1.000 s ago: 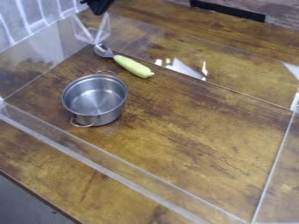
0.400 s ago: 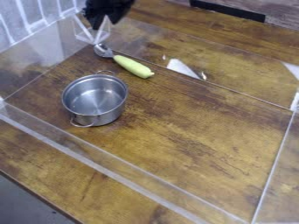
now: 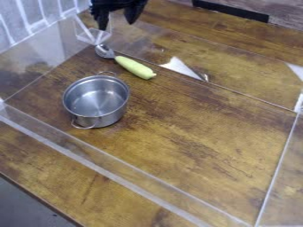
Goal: Move the green spoon to the left
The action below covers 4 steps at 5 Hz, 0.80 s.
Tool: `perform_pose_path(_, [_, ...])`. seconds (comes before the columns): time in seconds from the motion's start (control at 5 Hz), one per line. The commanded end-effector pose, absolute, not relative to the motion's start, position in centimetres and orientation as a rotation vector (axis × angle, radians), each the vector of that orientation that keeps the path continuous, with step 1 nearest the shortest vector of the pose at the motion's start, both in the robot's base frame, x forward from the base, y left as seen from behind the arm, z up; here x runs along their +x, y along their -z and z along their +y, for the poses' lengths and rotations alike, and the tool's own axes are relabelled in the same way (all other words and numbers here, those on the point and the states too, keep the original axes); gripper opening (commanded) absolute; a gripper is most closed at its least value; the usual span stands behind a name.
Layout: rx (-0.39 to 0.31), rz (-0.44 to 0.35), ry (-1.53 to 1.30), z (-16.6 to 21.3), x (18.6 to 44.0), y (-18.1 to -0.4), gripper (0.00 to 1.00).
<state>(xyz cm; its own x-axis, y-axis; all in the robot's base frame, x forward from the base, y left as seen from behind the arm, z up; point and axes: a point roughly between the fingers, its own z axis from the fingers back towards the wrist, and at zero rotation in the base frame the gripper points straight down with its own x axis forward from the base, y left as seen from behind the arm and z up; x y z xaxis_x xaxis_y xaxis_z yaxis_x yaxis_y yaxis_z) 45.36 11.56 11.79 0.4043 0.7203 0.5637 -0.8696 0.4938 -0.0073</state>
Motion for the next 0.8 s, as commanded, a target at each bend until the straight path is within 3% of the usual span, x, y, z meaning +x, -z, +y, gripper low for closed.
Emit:
perform_pose_path(0.0, [0.282,-0.564,-1.030,12.2,45.0,-12.0,1.00])
perform_pose_path(0.4, [0.247,-0.463,-1.100,12.4,44.0,-7.7,1.00])
perform_pose_path(0.6, [0.210,-0.396,-1.163,13.0,44.0,-6.5,1.00])
